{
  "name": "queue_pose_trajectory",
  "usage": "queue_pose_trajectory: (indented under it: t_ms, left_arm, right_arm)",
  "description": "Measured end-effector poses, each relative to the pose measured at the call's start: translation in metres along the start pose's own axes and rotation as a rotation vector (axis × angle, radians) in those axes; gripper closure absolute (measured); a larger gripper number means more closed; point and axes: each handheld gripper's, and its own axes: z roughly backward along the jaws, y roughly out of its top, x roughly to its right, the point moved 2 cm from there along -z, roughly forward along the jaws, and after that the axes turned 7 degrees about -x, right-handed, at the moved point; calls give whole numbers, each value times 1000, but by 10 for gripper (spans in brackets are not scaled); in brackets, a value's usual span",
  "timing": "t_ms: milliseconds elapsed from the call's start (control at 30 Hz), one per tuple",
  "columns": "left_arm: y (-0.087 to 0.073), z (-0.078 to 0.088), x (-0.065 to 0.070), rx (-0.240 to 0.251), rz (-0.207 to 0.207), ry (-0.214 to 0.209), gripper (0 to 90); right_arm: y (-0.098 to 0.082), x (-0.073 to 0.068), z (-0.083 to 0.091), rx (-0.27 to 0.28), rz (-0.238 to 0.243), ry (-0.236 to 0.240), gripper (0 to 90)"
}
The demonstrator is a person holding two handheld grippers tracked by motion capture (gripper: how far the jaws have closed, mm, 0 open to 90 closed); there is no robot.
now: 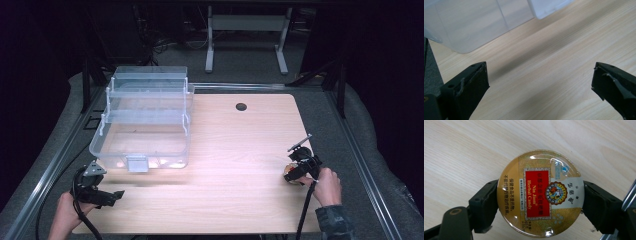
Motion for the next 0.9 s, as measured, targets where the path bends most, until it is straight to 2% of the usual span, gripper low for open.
queue_pose_trajectory:
  t_ms: [67,100,267,300,333,367,467,500,567,600,633,700,733,767,833,867,900]
  left_arm:
    - [0,-1,0,-2,2,-3,9]
    - [0,-1,0,1,3,-5,9]
    - [-1,-2,-1,0,8,-10,9]
    - [-2,-2,-2,0,11,-8,9]
    - [-2,-2,-2,0,11,-8,9]
    - [-2,-1,-3,0,12,-7,9]
    - [-2,1,-4,3,15,-7,9]
    - [-1,2,-4,5,16,-6,9]
    - [-1,6,-4,14,20,0,9]
    - [-1,6,-4,14,20,0,9]
    - [-2,8,-5,16,19,1,9]
    - [-2,13,-8,34,31,8,14]
    - [-2,15,-10,41,37,10,15]
    - [-1,18,-11,46,44,8,15]
    - [0,20,-13,49,52,7,10]
    - [3,25,-18,61,79,-6,2]
    - [4,28,-21,61,92,-6,1]
  right_arm:
    - [-3,5,-2,-3,-19,6,201]
    - [-6,7,-4,-11,-32,-8,201]
    - [-11,10,-11,-34,-41,-3,201]
    - [-12,10,-11,-59,-43,5,200]
    - [-12,10,-11,-59,-43,5,200]
    - [-13,11,-12,-32,-51,10,199]
    - [-14,11,-12,-44,-57,6,191]
    - [-15,11,-12,-36,-62,18,152]
    - [-16,10,-8,-20,-69,-7,73]
    - [-16,10,-8,-20,-69,-7,73]
    - [-17,10,-7,-12,-66,6,20]
    - [-17,9,-4,-1,-68,25,15]
    - [-17,8,-3,11,-67,10,9]
    - [-18,7,-1,19,-68,21,6]
    - [-17,5,4,33,-59,13,0]
    - [-17,4,7,52,-46,96,0]
    - [-17,2,11,63,-37,90,0]
